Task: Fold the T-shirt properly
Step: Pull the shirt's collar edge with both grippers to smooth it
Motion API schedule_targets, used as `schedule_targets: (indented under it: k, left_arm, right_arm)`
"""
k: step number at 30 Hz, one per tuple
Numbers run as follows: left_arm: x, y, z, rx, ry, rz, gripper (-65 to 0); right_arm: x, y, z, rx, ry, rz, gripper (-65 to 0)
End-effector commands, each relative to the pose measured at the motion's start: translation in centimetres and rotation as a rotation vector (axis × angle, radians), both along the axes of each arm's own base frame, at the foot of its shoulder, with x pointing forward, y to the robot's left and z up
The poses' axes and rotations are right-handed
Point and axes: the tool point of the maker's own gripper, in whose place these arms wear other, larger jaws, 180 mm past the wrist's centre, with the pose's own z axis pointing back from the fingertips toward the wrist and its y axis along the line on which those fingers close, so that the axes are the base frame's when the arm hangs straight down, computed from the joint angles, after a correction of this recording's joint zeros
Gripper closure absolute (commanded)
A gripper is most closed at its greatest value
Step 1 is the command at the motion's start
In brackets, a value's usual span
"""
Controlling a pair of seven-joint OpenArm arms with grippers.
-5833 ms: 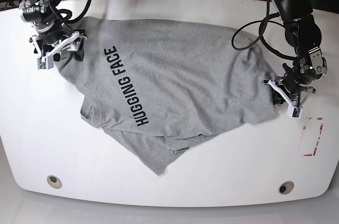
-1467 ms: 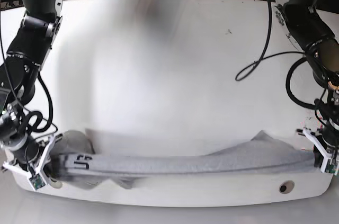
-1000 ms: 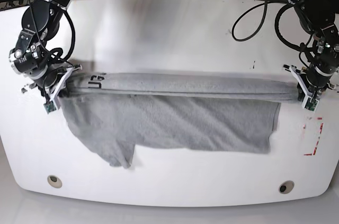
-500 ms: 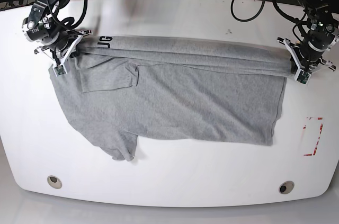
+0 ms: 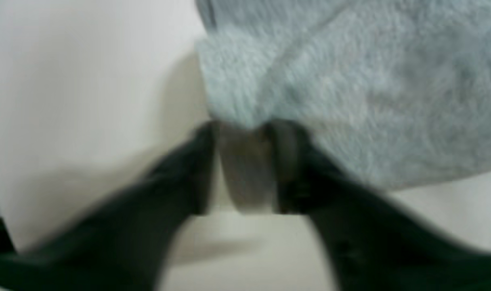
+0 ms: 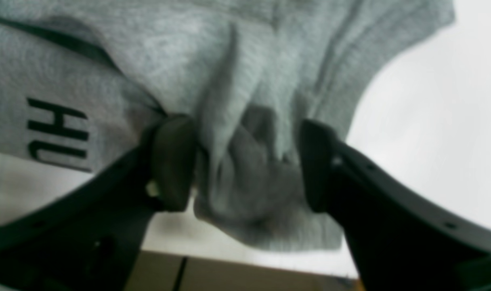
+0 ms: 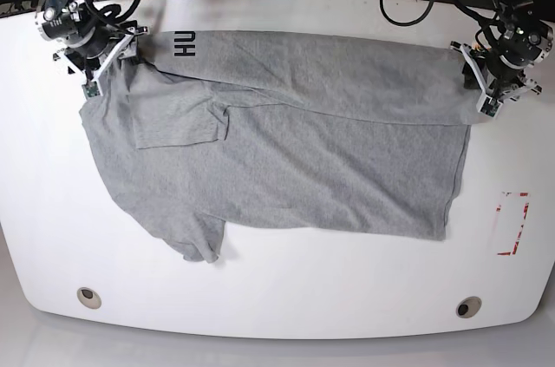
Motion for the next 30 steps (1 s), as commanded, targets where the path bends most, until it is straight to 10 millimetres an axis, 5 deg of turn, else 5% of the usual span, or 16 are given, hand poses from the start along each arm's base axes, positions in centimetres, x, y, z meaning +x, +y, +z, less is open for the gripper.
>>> schedule_targets:
  k: [1, 12, 18, 25, 30]
  left_arm:
    - [0.7, 0.4, 1.0, 0.005, -0.037, -0.002, -36.7]
    - [2.8, -1.9, 6.0, -0.097, -0.221, -0.041, -37.1]
    - [2.9, -4.5, 1.5, -0.117, -0.090, -0.102, -36.9]
    - [0.8, -3.8, -3.4, -0.155, 0.054, -0.057, -27.5]
    - [0.5, -3.5, -4.4, -0.184, 0.059, -0.040, -27.1]
  right_arm:
    - [0.2, -0.7, 1.5, 0.027, -0.066, -0.040, -45.7]
    - [-0.4, -1.6, 2.9, 0.101, -0.115, -0.084, -46.0]
    - [-0.5, -2.2, 2.2, 0.055, -0.078, -0.099, -45.8]
    - [-1.7, -2.7, -0.3, 0.079, -0.005, -0.143, -45.8]
    - [-0.3, -4.7, -0.7, 0.055, -0.047, -0.161, -45.8]
